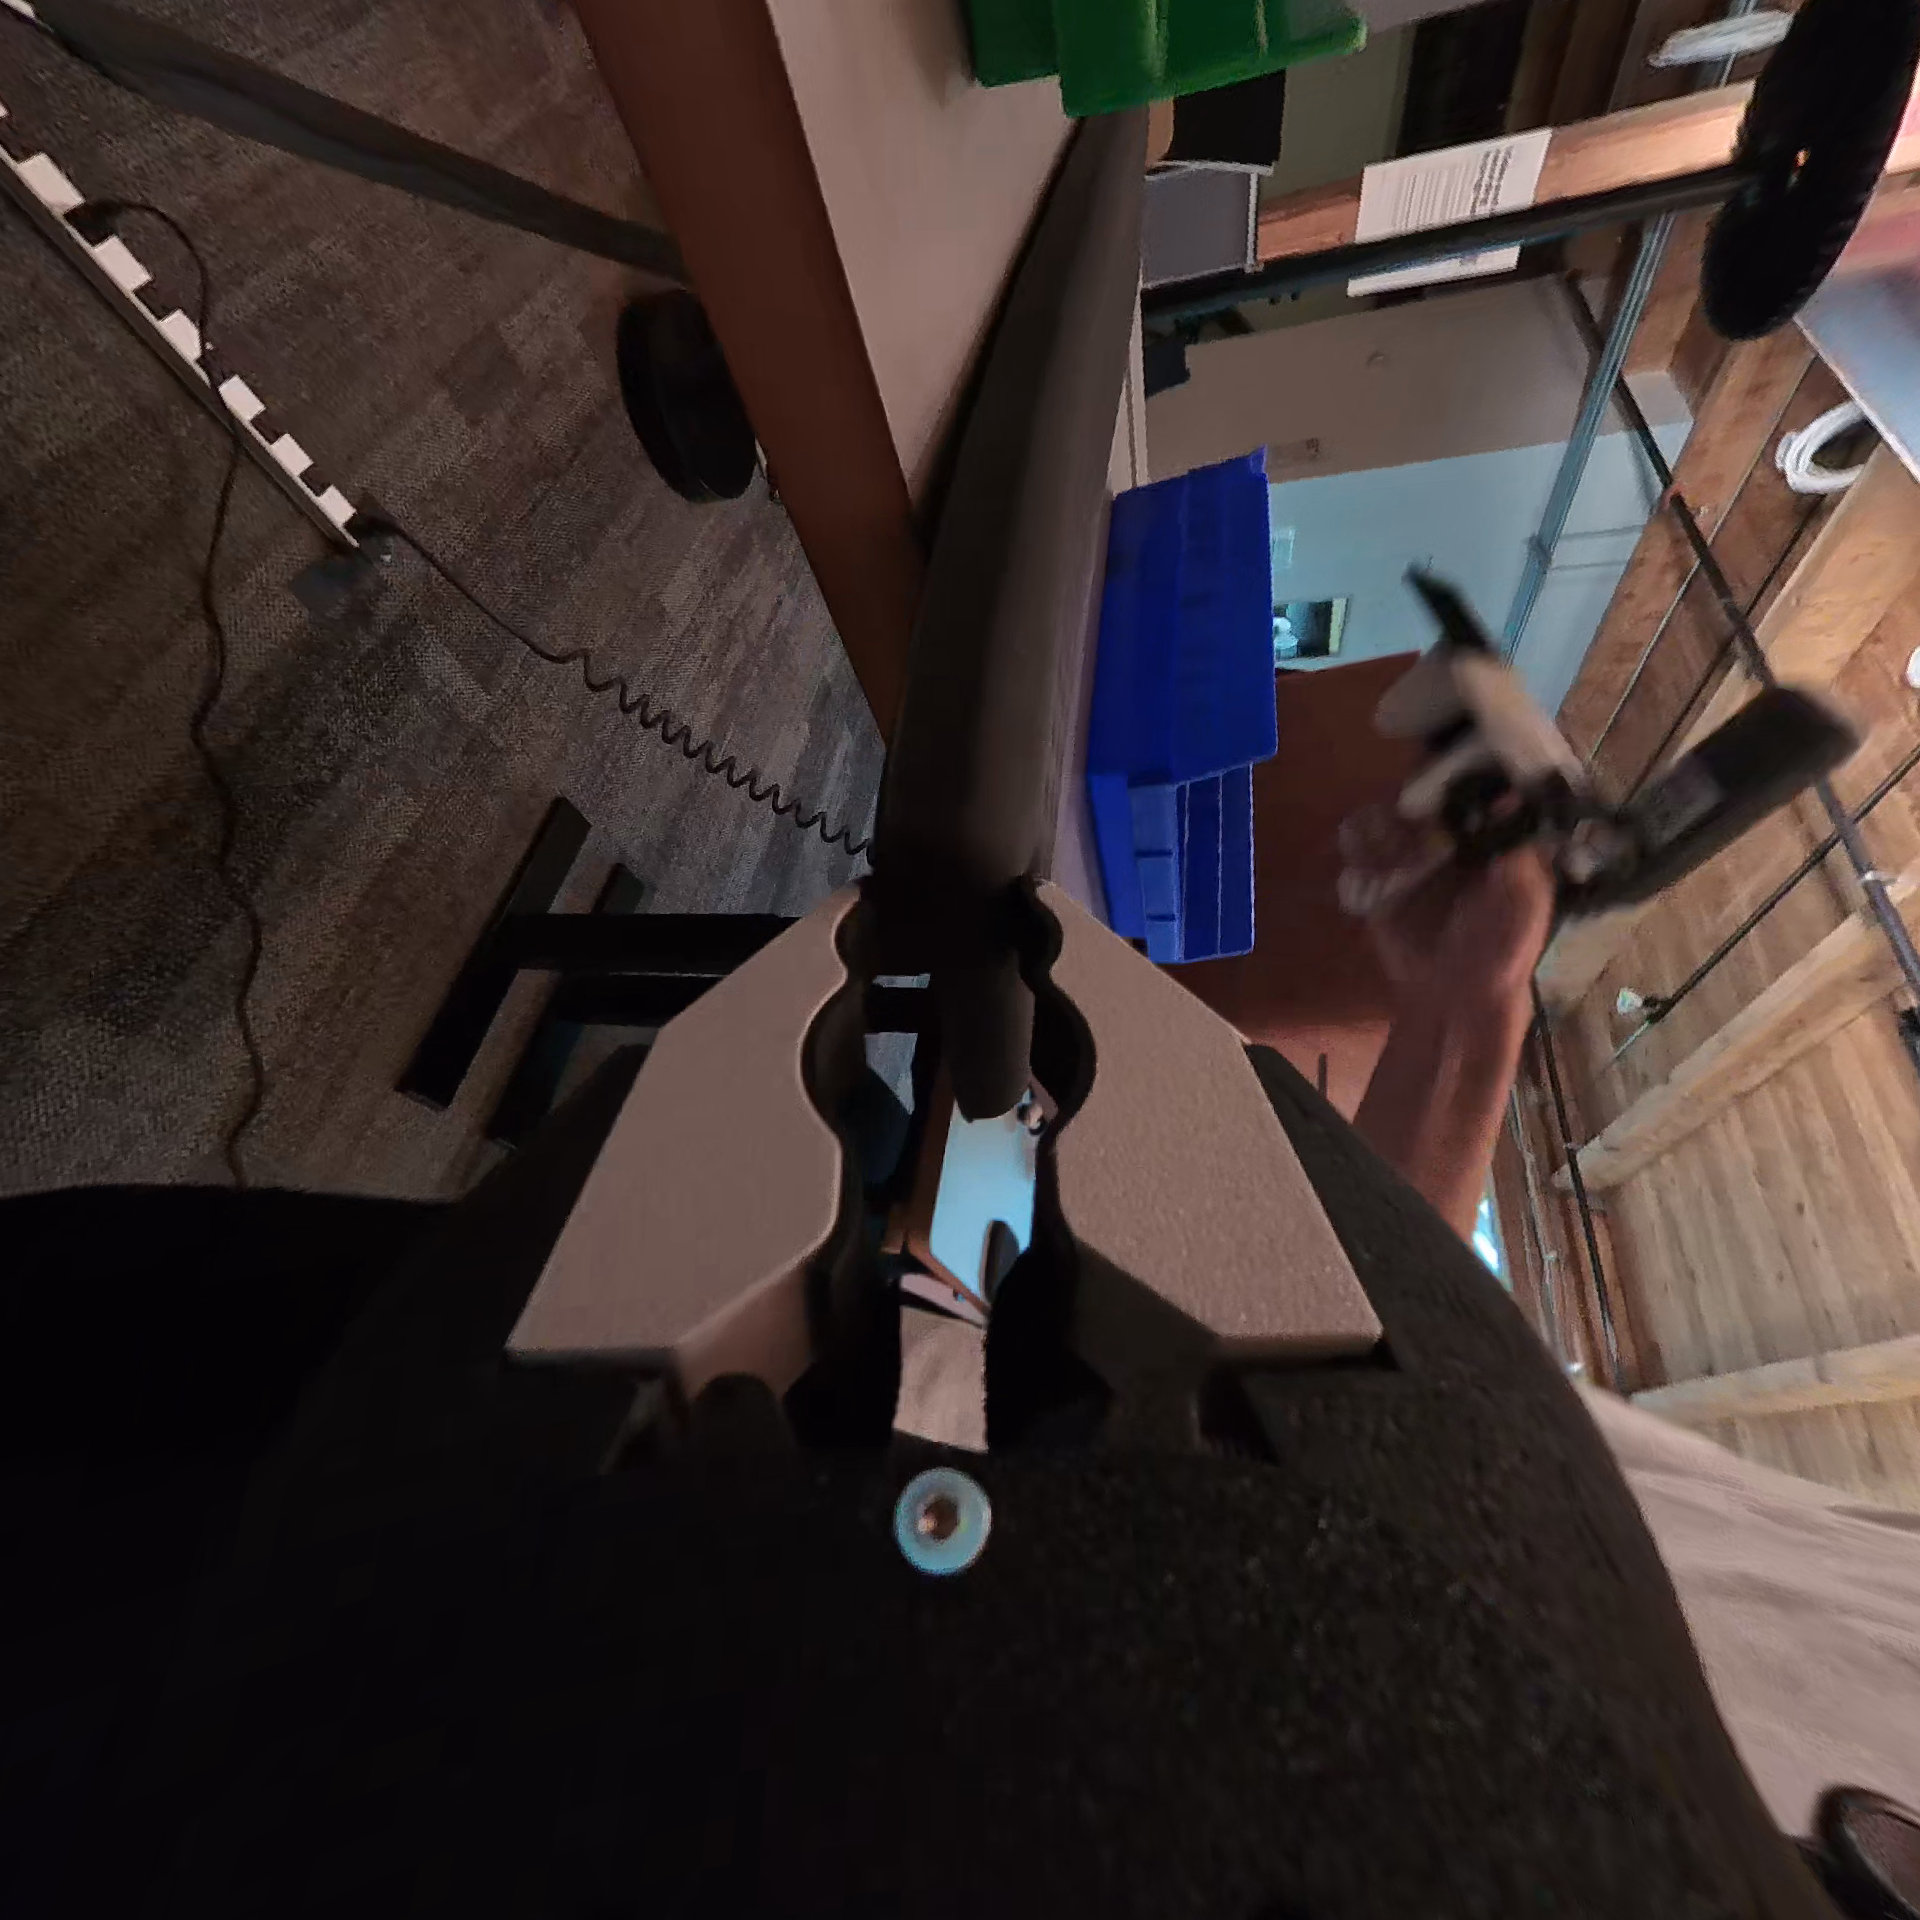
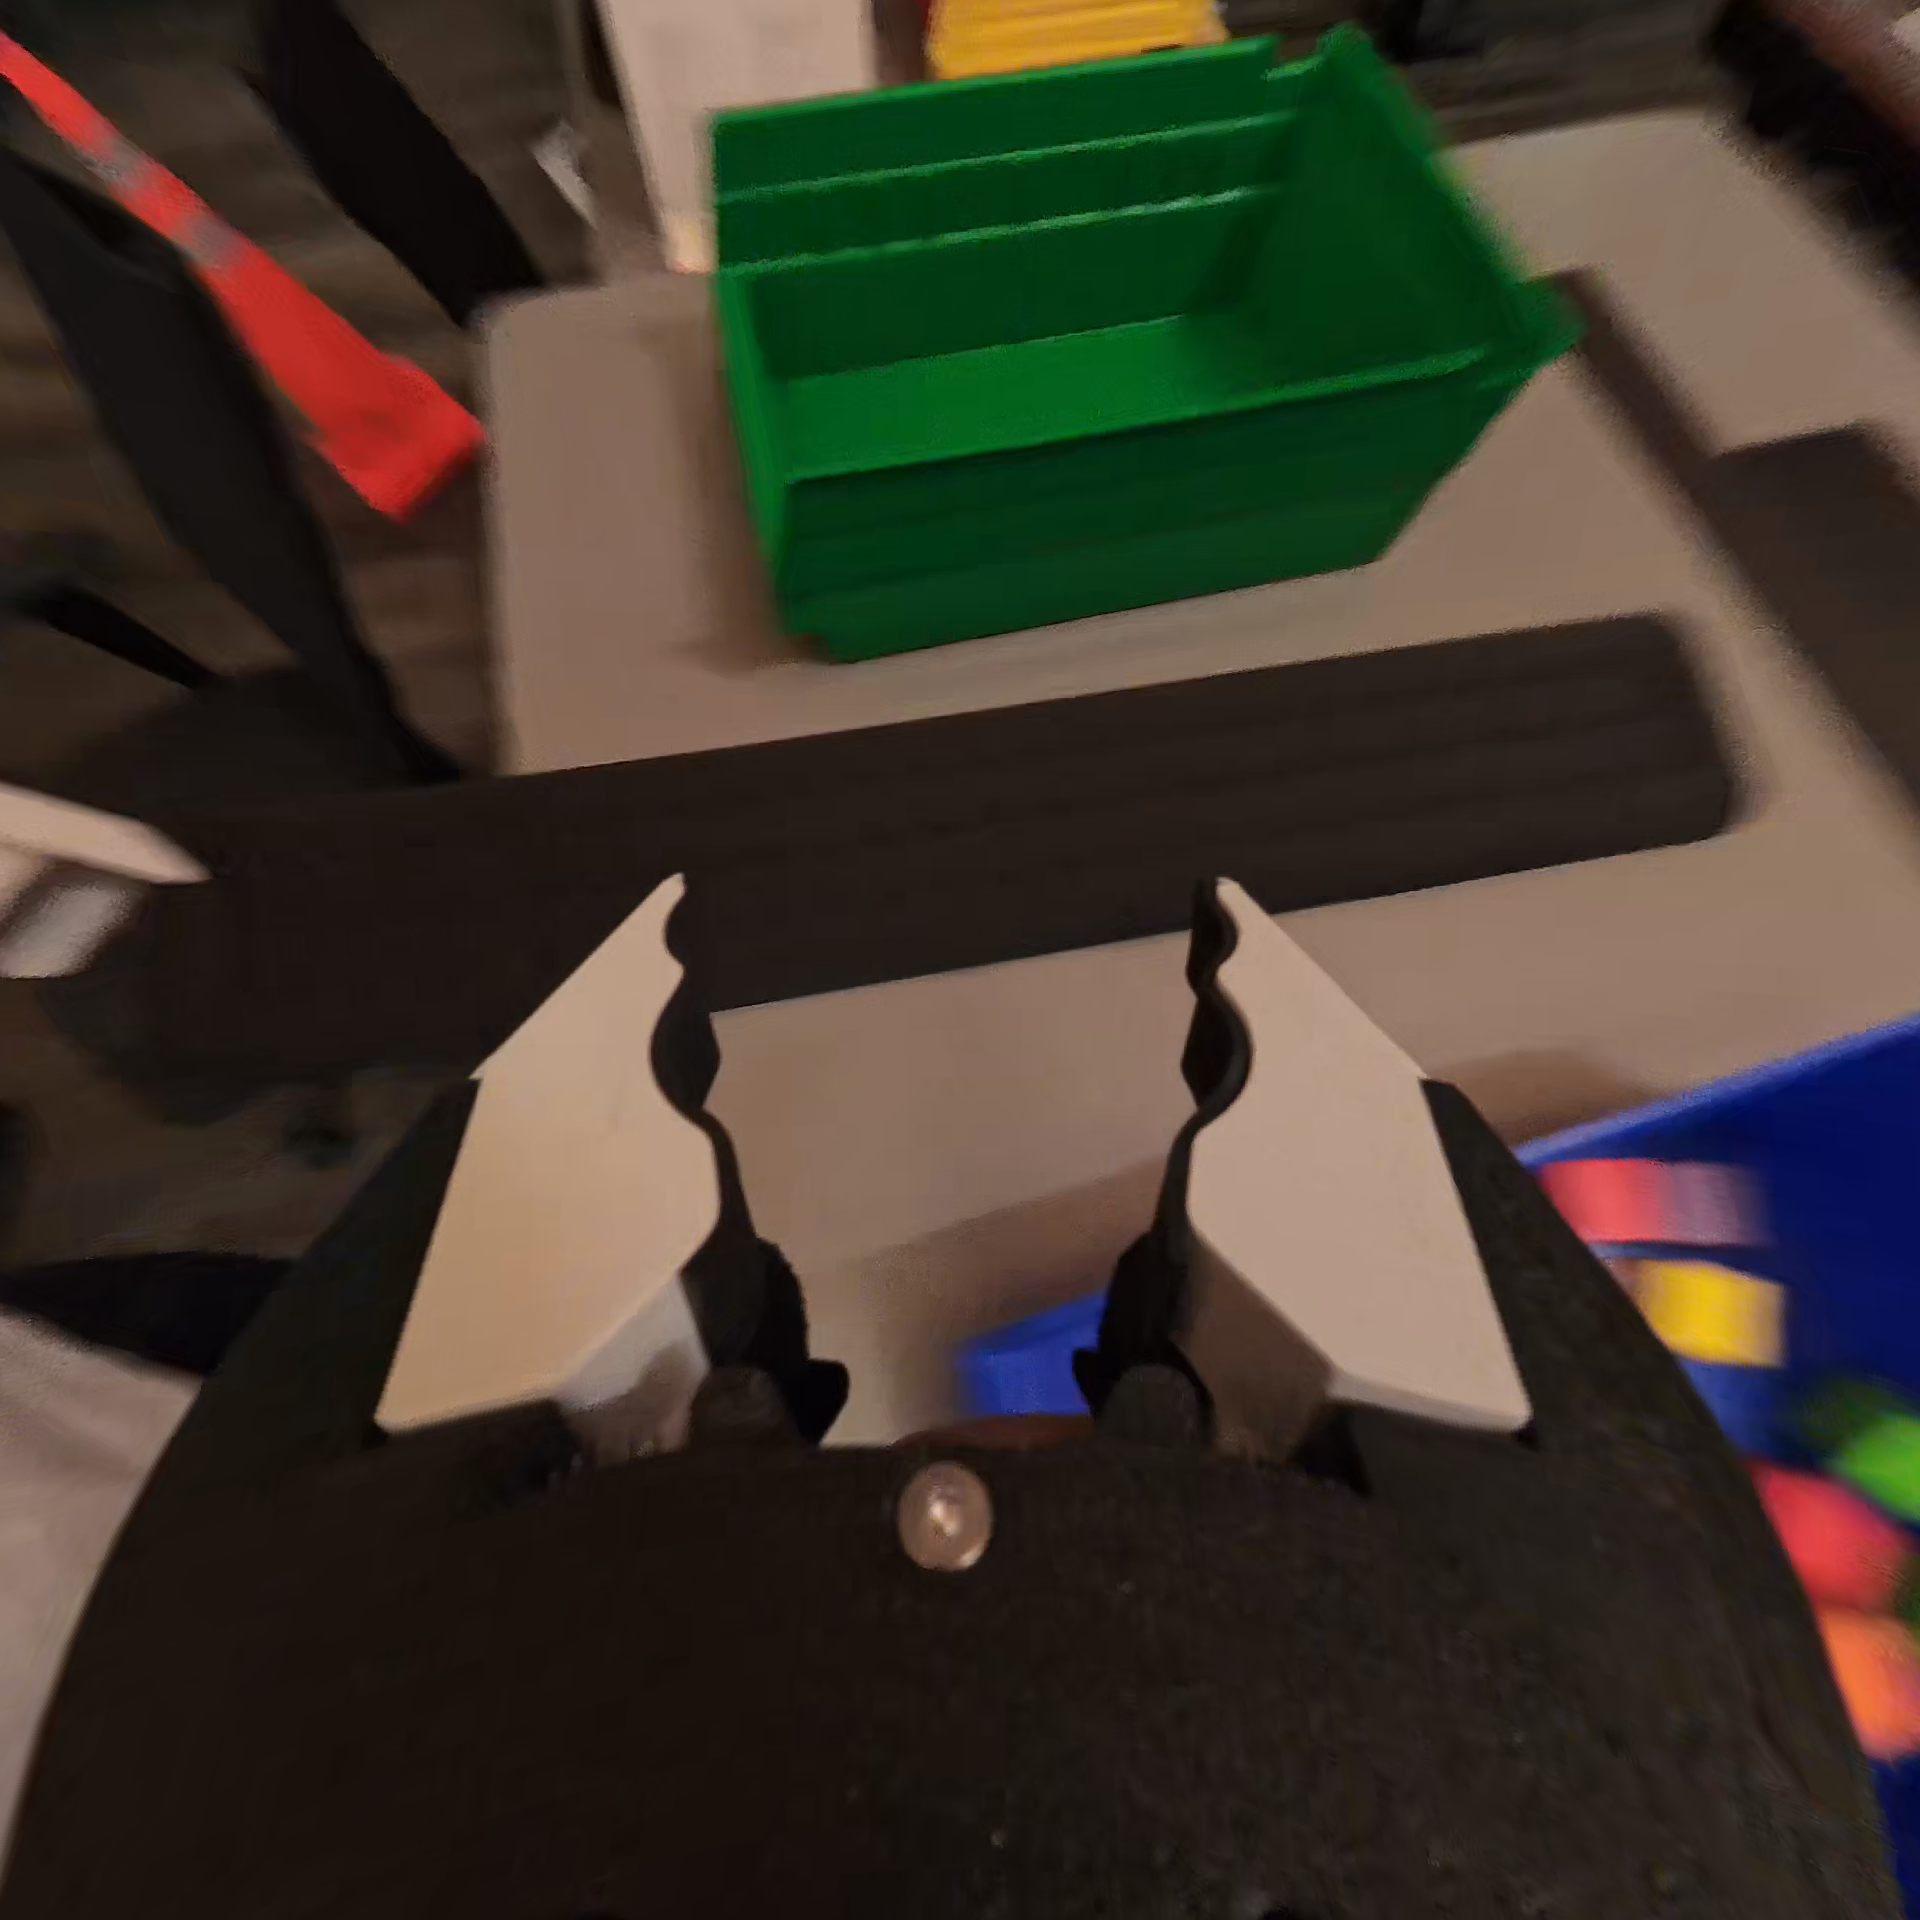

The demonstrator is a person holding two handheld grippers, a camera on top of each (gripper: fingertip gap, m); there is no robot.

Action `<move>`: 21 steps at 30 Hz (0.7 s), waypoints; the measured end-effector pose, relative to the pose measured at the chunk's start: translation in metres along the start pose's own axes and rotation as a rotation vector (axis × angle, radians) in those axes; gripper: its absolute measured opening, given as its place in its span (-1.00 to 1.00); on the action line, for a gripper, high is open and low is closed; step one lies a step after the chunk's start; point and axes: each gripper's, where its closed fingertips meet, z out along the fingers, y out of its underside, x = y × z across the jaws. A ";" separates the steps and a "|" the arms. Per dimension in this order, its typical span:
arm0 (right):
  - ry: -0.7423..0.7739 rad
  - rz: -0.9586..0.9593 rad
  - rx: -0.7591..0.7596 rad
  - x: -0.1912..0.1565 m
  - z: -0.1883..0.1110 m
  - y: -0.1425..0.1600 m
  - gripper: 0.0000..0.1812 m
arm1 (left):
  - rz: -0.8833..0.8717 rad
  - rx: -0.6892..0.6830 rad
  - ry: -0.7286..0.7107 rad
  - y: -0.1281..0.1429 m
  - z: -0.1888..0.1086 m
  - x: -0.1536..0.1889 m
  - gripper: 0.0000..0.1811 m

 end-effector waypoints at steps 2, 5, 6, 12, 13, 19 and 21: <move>0.103 -0.098 -0.040 0.061 0.008 -0.031 -0.12 | 0.032 -0.001 0.024 0.000 0.001 -0.006 -0.67; 0.026 -0.101 -0.179 0.137 0.054 -0.041 -0.06 | -0.004 0.046 0.170 0.002 0.009 -0.003 -0.57; -0.089 -0.018 -0.221 0.146 0.072 -0.039 -0.01 | -0.033 0.042 0.258 0.006 0.014 0.004 -0.46; -0.453 -0.134 -0.172 0.098 0.118 -0.061 -0.01 | 0.077 0.072 0.238 0.018 0.038 0.016 -0.77; -0.465 -0.231 -0.147 0.077 0.116 -0.063 0.02 | 0.090 0.086 0.203 0.014 0.034 0.025 -0.78; -0.468 -0.660 -0.040 -0.062 0.076 -0.011 0.09 | 0.042 0.050 0.168 -0.028 -0.002 0.131 -0.78; -0.393 -0.706 0.068 -0.091 0.066 -0.001 0.08 | -0.007 0.038 0.168 -0.043 -0.015 0.161 -0.79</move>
